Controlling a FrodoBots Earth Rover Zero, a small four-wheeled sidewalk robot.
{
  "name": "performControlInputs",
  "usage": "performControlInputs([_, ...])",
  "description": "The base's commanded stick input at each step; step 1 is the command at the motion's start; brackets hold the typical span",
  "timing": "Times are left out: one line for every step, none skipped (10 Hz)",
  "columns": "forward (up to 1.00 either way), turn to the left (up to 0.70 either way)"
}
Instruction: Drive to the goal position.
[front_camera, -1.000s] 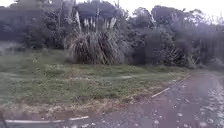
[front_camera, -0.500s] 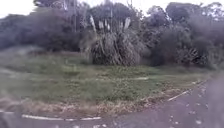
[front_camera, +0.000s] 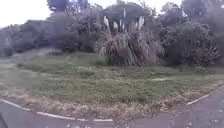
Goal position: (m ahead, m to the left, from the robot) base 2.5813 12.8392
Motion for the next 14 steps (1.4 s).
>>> performControlInputs([0.00,0.60])
performControlInputs([0.00,0.60])
performControlInputs([0.00,0.60])
performControlInputs([0.00,0.60])
performControlInputs([0.00,0.60])
performControlInputs([0.00,0.60])
performControlInputs([0.00,0.60])
performControlInputs([0.00,0.60])
performControlInputs([0.00,0.60])
performControlInputs([0.00,0.60])
performControlInputs([0.00,0.60])
performControlInputs([0.00,0.60])
performControlInputs([0.00,0.60])
performControlInputs([0.00,0.60])
